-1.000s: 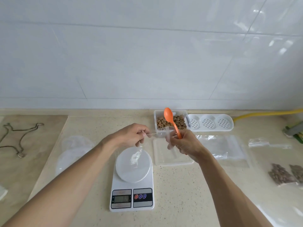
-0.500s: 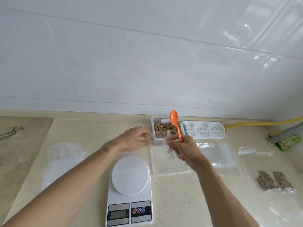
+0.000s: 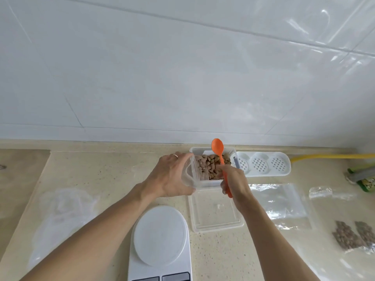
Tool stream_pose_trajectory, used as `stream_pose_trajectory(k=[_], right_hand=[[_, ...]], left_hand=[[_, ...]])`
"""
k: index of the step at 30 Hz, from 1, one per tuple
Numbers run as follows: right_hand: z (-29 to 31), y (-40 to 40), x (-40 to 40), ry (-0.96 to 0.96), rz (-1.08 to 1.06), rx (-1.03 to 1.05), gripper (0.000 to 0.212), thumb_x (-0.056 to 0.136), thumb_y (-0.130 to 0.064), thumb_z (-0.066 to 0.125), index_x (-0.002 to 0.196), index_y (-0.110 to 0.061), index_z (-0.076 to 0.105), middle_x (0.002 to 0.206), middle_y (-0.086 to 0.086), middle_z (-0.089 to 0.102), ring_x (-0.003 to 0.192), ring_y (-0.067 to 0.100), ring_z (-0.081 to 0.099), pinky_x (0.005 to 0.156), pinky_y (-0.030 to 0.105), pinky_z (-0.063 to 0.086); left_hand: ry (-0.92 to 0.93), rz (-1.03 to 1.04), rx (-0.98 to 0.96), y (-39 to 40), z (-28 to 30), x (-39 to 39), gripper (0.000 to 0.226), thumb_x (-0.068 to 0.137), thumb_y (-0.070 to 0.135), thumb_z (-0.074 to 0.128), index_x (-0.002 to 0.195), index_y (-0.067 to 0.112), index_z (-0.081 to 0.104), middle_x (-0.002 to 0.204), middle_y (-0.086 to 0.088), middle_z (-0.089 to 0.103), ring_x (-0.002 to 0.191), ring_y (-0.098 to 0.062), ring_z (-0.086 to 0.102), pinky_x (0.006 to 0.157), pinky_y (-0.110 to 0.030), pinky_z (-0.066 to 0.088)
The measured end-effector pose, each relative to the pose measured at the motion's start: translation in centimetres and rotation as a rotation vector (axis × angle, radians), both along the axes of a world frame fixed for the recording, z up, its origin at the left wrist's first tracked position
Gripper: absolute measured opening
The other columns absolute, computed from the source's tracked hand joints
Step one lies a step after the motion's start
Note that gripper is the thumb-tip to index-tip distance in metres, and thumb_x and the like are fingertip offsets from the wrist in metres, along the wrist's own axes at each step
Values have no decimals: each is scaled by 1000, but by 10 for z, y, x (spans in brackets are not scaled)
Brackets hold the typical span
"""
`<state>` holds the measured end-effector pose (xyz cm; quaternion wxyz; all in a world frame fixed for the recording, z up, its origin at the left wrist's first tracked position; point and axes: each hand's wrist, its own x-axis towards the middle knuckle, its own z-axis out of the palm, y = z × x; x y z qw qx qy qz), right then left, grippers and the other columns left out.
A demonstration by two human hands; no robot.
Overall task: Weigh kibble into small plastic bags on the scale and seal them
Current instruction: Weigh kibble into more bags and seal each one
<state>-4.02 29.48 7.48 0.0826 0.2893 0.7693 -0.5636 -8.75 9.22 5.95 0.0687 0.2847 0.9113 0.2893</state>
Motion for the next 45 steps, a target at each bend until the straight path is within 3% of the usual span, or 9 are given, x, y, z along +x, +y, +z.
stream_pose_trajectory(k=[4, 6, 8, 11, 18, 22, 31, 40, 45], right_hand=[[-3, 25, -8, -51, 221, 435, 26, 90, 2, 37, 68, -8, 47, 65, 8, 45, 58, 20, 40, 54, 39, 42], [-4, 35, -8, 3, 288, 545, 27, 87, 5, 42, 66, -9, 52, 60, 6, 45, 54, 21, 39, 51, 33, 38], [-3, 41, -5, 122, 232, 565, 24, 86, 5, 51, 91, -8, 71, 63, 6, 57, 51, 18, 45, 48, 25, 38], [4, 47, 0, 282, -17, 517, 40, 85, -2, 66, 124, -11, 63, 80, 0, 71, 66, 11, 64, 62, 17, 49], [-4, 48, -3, 287, -161, 455, 8, 94, -13, 59, 87, -15, 63, 70, -2, 71, 66, 14, 72, 59, 31, 57], [-19, 36, -1, 140, -172, 261, 9, 97, -13, 56, 91, -15, 62, 74, 5, 73, 63, 13, 72, 58, 32, 60], [-23, 49, 9, 90, -570, -132, 10, 96, -6, 55, 94, -4, 65, 81, 16, 72, 60, 20, 69, 59, 26, 55], [-3, 71, 11, 187, -593, -197, 14, 95, -7, 55, 101, -1, 66, 86, 13, 75, 55, 15, 65, 57, 28, 51], [21, 59, 3, 274, -385, -121, 9, 94, -8, 57, 98, -8, 64, 82, 11, 75, 54, 17, 63, 52, 26, 49]], left_hand=[[22, 49, -23, 1, -13, -9, 89, 64, 55, 73, 137, 21, 34, 101, 8, 40, 93, -13, 44, 98, -35, 37], [6, 82, -37, 3, -16, -12, 95, 64, 57, 71, 142, 21, 31, 110, 3, 48, 104, -18, 49, 101, -39, 37], [-1, 113, -65, 6, -18, -15, 99, 62, 60, 70, 144, 22, 29, 118, -1, 52, 110, -21, 50, 103, -42, 36], [-4, 148, -99, 9, -19, -18, 101, 62, 62, 72, 145, 22, 29, 122, -3, 52, 113, -23, 49, 104, -42, 35], [49, 164, -170, 11, -23, -21, 100, 62, 64, 69, 144, 24, 29, 114, -2, 53, 108, -22, 50, 103, -42, 34], [93, 142, -225, 12, -26, -23, 101, 60, 67, 66, 143, 25, 27, 111, -2, 55, 105, -22, 52, 102, -42, 36], [168, 96, -324, 27, -17, -33, 94, 62, 64, 64, 141, 24, 33, 113, -3, 54, 110, -23, 49, 103, -40, 30], [186, 7, -497, 55, -4, -45, 103, 62, 62, 67, 146, 21, 25, 133, -9, 47, 126, -24, 41, 113, -45, 17], [144, -34, -403, 62, 2, -47, 103, 57, 66, 61, 144, 21, 29, 124, -6, 49, 123, -25, 41, 111, -43, 19]])
